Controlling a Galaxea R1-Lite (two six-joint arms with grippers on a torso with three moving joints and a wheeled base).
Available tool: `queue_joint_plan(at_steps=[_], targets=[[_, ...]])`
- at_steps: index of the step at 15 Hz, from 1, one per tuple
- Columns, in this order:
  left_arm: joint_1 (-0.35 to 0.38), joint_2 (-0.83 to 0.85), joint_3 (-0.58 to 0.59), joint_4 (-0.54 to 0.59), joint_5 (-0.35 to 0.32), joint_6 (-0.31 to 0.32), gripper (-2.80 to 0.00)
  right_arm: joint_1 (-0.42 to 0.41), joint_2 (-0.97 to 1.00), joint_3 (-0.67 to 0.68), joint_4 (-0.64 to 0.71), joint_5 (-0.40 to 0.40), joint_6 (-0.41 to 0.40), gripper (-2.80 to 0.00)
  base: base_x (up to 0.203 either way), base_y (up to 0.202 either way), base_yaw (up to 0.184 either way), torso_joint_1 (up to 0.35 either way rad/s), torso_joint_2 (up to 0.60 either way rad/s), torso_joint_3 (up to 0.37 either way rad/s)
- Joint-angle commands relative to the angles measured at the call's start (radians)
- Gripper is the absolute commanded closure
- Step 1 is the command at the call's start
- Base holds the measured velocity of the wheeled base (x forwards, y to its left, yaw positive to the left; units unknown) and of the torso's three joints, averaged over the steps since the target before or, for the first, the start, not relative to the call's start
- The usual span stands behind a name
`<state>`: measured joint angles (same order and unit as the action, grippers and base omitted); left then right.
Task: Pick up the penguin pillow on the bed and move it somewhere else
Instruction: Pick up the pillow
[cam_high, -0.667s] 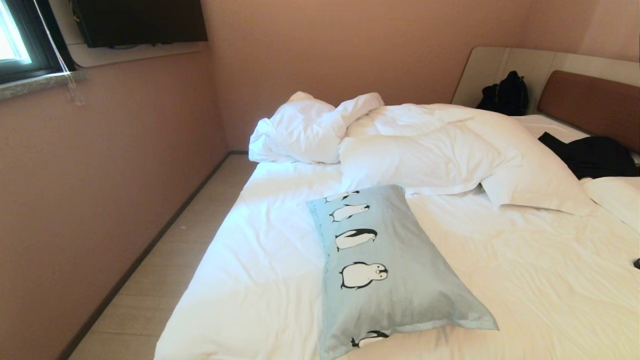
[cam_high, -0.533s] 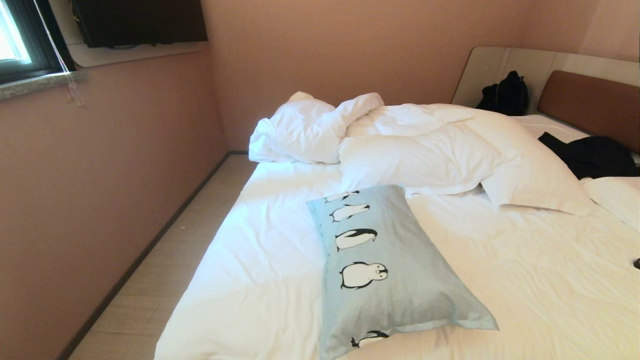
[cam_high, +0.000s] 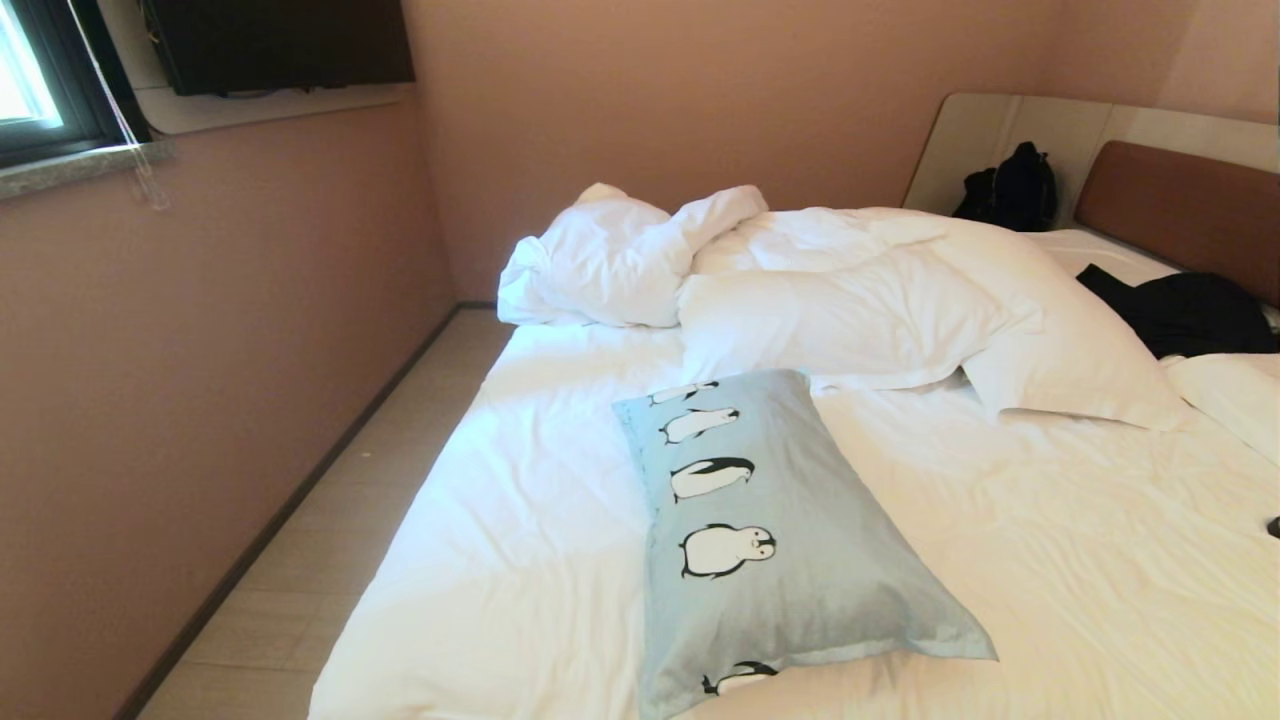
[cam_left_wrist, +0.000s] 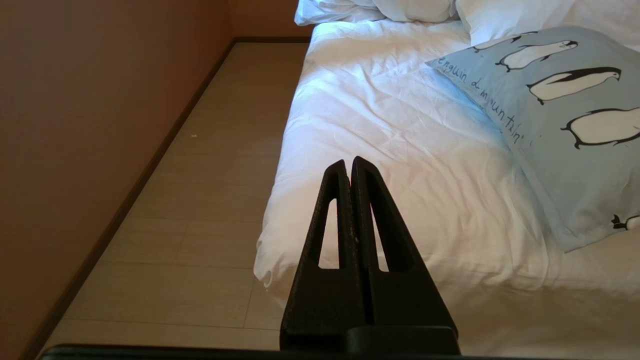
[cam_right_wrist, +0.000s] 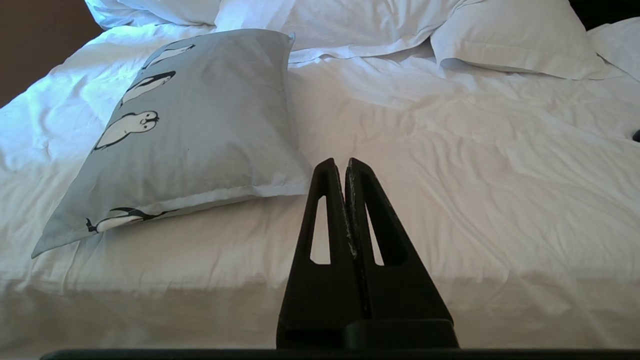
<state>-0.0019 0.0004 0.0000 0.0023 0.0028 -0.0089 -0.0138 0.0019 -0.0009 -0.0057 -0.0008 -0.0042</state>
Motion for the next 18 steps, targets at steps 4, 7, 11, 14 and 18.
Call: queue_joint_plan(at_steps=[4, 7, 11, 14, 18], targets=[[0.000, 0.000, 0.002, 0.000, 0.000, 0.000, 0.00, 0.000, 0.001, 0.000, 0.000, -0.001, -0.002, 0.00, 0.000, 0.000, 0.000, 0.000, 0.00, 0.000], [0.000, 0.000, 0.002, 0.001, 0.000, 0.000, 0.00, 0.000, 0.001, 0.001, 0.003, 0.001, -0.005, 0.00, 0.000, 0.000, 0.000, 0.000, 0.00, 0.000], [0.001, 0.000, 0.002, 0.000, 0.000, 0.000, 0.00, 0.000, 0.001, -0.004, -0.002, 0.001, -0.007, 0.00, 0.000, 0.000, 0.000, 0.000, 0.00, 0.000], [0.000, 0.000, 0.002, -0.001, 0.000, 0.000, 0.00, 0.000, 0.001, -0.051, 0.001, 0.001, -0.005, 0.00, 0.000, 0.000, 0.000, 0.000, 0.00, 0.000], [0.000, 0.000, 0.002, 0.000, 0.000, 0.000, 0.00, 0.000, 0.006, -0.129, 0.007, 0.008, -0.005, 0.00, 0.000, 0.000, 0.000, 0.000, 0.00, 0.000]])
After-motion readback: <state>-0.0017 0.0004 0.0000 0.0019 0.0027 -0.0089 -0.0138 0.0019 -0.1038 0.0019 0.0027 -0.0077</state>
